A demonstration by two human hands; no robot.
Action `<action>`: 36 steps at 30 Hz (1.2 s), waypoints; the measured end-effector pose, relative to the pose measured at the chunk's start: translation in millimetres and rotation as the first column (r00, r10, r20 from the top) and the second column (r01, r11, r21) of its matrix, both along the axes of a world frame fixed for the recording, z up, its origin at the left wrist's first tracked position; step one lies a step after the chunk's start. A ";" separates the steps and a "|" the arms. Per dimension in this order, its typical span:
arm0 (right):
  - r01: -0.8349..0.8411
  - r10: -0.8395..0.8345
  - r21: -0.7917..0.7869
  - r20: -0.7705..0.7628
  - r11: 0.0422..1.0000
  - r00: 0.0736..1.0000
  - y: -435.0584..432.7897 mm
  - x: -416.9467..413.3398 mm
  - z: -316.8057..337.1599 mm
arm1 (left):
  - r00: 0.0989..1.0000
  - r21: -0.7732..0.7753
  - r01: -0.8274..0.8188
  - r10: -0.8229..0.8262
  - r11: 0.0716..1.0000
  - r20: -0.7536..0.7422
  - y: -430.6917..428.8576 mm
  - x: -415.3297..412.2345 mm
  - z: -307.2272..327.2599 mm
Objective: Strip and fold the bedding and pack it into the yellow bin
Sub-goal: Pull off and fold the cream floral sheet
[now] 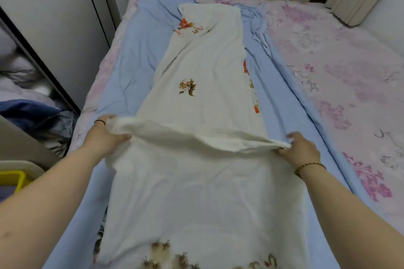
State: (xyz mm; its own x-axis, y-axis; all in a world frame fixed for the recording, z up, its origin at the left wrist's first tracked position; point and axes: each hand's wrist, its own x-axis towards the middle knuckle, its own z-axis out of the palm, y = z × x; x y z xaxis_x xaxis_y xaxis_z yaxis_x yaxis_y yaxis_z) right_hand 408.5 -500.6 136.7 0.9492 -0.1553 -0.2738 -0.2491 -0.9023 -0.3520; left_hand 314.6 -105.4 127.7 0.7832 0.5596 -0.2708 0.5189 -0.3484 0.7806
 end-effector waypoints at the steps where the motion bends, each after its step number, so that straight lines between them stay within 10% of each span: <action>1: 0.029 -0.029 0.024 0.018 0.999 0.999 3.8 7.8 -9.9 | 0.999 -0.055 -0.029 0.031 0.998 0.021 0.1 5.8 -9.1; 14: 0.436 -0.422 -0.051 -0.377 0.899 0.825 -56.5 -133.0 -140.3 | 0.794 -0.081 -0.175 0.092 0.981 -0.600 -48.9 -145.7 -131.1; 21: 0.677 -0.552 0.147 -0.467 0.722 0.691 -51.1 -155.1 -128.4 | 0.811 0.039 -0.278 0.256 0.960 -0.527 -49.5 -168.6 -119.3; 31: 0.763 -0.467 0.456 -0.607 0.459 0.643 -48.3 -181.6 -94.9 | 0.729 -0.420 -0.684 0.574 0.597 -0.372 -33.1 -223.6 -96.3; 36: 0.664 -0.469 0.450 -0.476 0.597 0.744 -50.5 -197.3 -89.2 | 0.790 -0.429 -0.608 0.461 0.668 -0.403 -40.8 -242.2 -89.9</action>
State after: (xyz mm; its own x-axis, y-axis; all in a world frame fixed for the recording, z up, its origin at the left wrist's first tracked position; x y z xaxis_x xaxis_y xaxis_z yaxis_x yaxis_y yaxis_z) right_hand 211.2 -551.1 47.5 0.5835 -0.3593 -0.7283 -0.8100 -0.1933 -0.5536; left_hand 72.4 -146.2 37.9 0.2593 0.5767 -0.7747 0.6778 0.4628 0.5714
